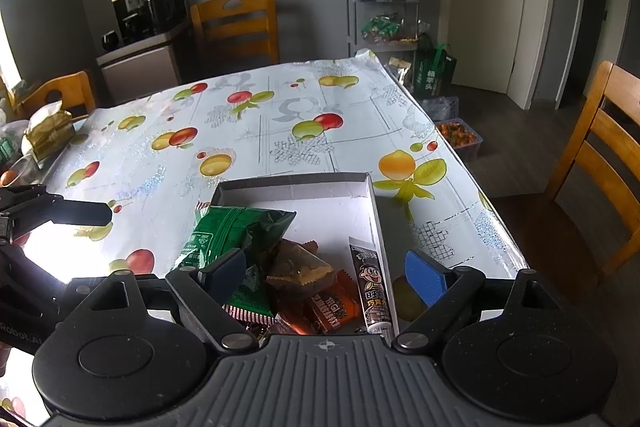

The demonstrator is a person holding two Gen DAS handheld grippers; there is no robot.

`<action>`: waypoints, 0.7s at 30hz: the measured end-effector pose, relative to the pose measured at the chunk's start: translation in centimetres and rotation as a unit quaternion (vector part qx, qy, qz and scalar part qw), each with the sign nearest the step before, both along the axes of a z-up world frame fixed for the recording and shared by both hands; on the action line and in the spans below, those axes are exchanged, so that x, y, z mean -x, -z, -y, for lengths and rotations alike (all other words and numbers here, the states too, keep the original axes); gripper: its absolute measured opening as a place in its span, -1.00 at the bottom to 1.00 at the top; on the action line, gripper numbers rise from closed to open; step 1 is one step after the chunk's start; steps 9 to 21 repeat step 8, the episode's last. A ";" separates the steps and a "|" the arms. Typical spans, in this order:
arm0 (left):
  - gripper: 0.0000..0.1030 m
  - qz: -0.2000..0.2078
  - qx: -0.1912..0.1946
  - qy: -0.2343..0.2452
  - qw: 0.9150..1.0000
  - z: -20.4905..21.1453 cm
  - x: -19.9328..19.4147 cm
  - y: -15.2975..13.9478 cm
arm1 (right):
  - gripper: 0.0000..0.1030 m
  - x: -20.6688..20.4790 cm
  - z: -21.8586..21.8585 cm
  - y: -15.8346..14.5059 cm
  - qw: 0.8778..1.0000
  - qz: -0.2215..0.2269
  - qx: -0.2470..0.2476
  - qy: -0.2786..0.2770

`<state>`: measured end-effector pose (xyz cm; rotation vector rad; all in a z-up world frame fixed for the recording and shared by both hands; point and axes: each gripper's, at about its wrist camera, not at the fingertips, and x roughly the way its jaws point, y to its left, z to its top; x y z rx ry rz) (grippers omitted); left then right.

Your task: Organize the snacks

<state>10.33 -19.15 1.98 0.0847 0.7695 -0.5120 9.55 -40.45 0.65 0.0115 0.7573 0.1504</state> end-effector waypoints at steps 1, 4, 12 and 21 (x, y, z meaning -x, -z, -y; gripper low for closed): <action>0.98 0.002 0.003 0.001 1.000 0.0 0.0 0.0 | 0.70 0.0 0.0 0.0 1.000 0.000 -0.001 -0.001; 0.98 0.006 0.008 0.006 1.000 0.1 0.3 0.0 | 0.70 -0.1 -0.1 0.1 1.000 -0.001 -0.001 -0.002; 0.98 0.007 0.004 0.008 1.000 0.2 0.3 0.1 | 0.70 -0.2 -0.1 0.3 1.000 -0.002 -0.002 -0.002; 0.98 0.007 0.004 0.008 1.000 0.2 0.3 0.1 | 0.70 -0.2 -0.1 0.3 1.000 -0.002 -0.002 -0.002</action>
